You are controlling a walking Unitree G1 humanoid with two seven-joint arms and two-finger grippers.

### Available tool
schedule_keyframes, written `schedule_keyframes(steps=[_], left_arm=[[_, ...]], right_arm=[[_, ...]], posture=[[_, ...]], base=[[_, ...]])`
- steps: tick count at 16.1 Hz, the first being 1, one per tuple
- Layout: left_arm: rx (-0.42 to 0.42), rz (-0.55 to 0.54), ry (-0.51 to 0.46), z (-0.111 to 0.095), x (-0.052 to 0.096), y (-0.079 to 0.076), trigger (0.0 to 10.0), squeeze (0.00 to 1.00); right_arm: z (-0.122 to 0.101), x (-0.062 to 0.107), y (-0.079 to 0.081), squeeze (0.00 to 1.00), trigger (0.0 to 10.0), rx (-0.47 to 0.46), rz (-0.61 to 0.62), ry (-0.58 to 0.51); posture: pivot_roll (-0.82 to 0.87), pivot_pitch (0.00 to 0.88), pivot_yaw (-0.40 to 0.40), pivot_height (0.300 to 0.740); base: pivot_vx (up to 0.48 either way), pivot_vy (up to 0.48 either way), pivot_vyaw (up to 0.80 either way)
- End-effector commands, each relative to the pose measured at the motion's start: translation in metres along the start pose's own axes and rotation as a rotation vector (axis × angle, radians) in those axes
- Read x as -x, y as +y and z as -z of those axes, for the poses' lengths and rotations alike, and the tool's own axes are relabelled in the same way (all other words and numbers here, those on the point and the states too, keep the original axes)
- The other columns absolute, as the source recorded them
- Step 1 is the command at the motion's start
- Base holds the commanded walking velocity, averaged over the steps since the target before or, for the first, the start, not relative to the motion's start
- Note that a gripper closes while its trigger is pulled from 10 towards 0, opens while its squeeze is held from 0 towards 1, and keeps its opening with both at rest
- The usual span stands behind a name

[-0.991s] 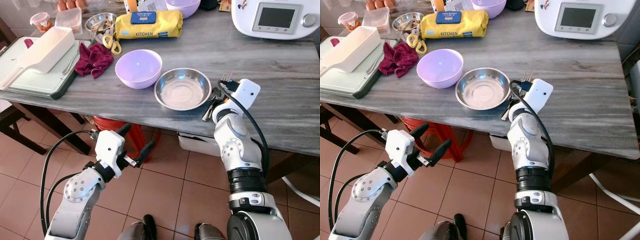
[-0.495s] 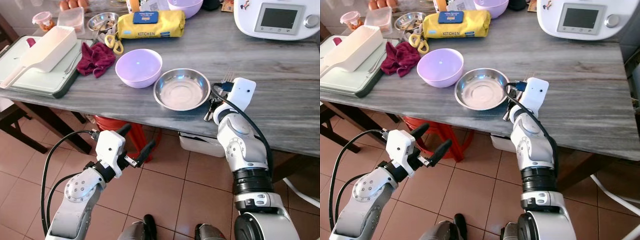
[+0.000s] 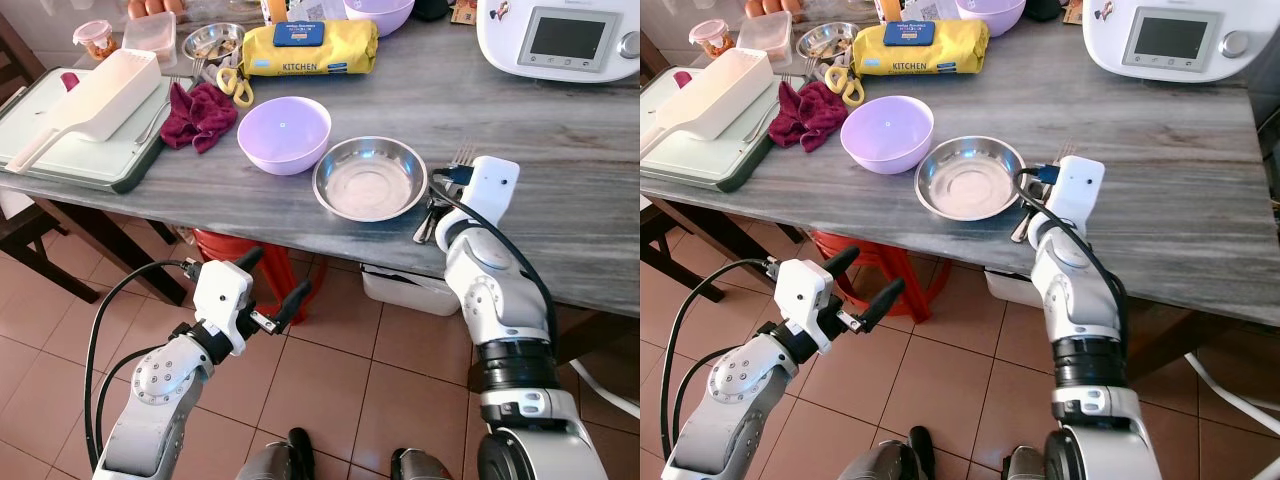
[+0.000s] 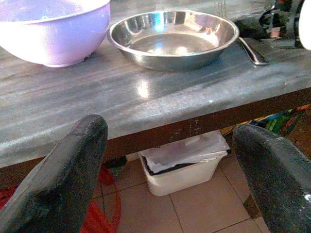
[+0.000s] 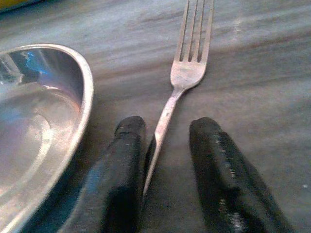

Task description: Setting the table

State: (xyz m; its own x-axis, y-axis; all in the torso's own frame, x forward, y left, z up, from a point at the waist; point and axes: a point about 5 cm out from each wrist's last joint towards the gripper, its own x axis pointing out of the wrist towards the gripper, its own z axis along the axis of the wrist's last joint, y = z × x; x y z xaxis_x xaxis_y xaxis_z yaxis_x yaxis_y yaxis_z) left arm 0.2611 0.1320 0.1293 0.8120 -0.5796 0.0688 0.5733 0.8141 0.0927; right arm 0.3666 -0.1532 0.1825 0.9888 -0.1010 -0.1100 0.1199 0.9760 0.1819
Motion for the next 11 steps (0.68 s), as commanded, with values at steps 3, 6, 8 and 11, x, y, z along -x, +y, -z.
schedule_keyframes(steps=[3,6,8,11], left_arm=[[-0.005,-0.009,0.031,0.005,0.001,0.002,10.0,0.0],[-0.006,-0.009,0.035,0.006,0.001,0.002,10.0,0.0],[-0.008,-0.009,0.037,0.006,0.001,0.003,10.0,0.0],[-0.009,-0.008,0.043,0.008,0.001,0.002,10.0,0.0]], right_arm=[[0.039,0.008,-0.01,0.0,4.0,-0.003,0.027,0.177],[0.044,0.012,-0.012,0.0,4.0,-0.005,0.02,0.195],[0.048,0.016,-0.015,0.0,4.0,0.0,0.019,0.211],[0.051,0.019,-0.015,0.0,4.0,0.0,0.009,0.222]], posture=[[-0.1,0.24,0.12,0.74],[-0.1,0.24,0.121,0.74],[-0.1,0.241,0.123,0.74],[-0.11,0.242,0.125,0.74]], base=[[0.0,0.0,0.0],[0.0,0.0,0.0],[0.0,0.0,0.0],[0.0,0.0,0.0]])
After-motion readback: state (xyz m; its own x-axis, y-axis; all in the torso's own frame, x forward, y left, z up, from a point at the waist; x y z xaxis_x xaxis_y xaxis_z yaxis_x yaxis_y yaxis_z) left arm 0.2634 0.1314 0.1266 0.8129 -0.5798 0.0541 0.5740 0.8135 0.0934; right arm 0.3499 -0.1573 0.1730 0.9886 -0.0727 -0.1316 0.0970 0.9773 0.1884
